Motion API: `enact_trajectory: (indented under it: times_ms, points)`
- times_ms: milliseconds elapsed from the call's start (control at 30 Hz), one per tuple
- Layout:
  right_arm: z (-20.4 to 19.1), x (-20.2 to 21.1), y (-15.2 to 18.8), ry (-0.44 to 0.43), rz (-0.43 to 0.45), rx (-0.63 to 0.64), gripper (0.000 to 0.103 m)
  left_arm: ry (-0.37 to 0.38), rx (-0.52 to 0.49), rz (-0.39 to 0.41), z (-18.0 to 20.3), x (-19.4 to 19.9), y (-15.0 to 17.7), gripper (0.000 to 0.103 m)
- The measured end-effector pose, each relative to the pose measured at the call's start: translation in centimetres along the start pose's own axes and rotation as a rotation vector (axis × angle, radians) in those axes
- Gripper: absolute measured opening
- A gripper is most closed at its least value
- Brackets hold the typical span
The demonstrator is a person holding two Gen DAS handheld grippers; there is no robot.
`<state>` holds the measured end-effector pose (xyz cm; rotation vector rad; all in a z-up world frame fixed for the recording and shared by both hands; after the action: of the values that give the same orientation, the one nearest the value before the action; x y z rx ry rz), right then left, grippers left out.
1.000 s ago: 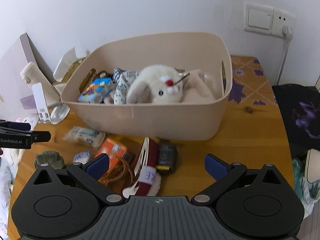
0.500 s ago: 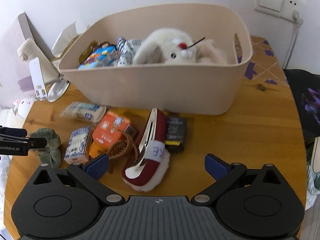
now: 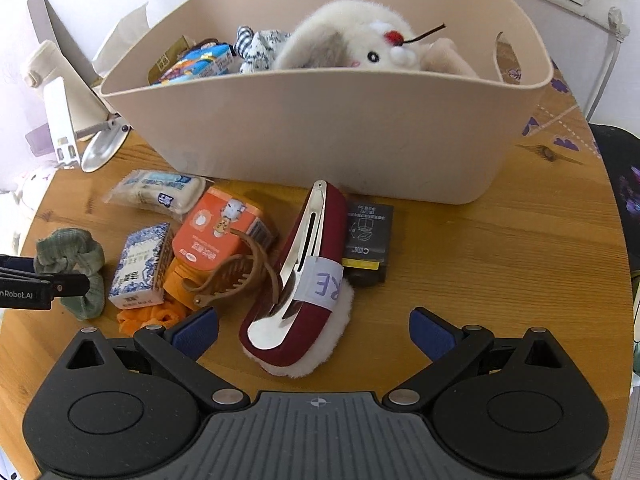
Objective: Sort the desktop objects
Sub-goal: 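Grasp the red-and-white slipper with the right tool while the left tool grasps the green scrunchie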
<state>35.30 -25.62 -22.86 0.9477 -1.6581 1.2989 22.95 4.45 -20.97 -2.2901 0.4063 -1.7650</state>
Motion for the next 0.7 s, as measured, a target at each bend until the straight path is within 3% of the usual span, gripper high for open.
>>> enact_trajectory:
  times_ms: [433,567,700]
  points:
    - [0.1,-1.7,0.0,0.056,-0.020,0.030,0.102,0.021,0.008,-0.017,0.5,-1.6,0.1,0.080]
    - [-0.1,-1.5,0.1,0.041,0.001,0.060,0.088,0.022,0.013,-0.007,0.6,-1.4,-0.1,0.072]
    - [0.1,-1.2,0.2,0.015,0.005,0.044,0.072,0.027,-0.001,0.006,0.8,-1.1,0.1,0.057]
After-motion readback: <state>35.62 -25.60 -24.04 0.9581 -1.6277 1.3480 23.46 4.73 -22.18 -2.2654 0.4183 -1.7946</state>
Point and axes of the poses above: each gripper's, at about its wrist camera, not at the fingertips, and x roughly against the way its jaws point, z to its right, y to its underside, the point moved 2 cm from there along -x, roughly the way its jaws point, and after that the axes turned 6 degrees about -x, right-handed, at the moved point
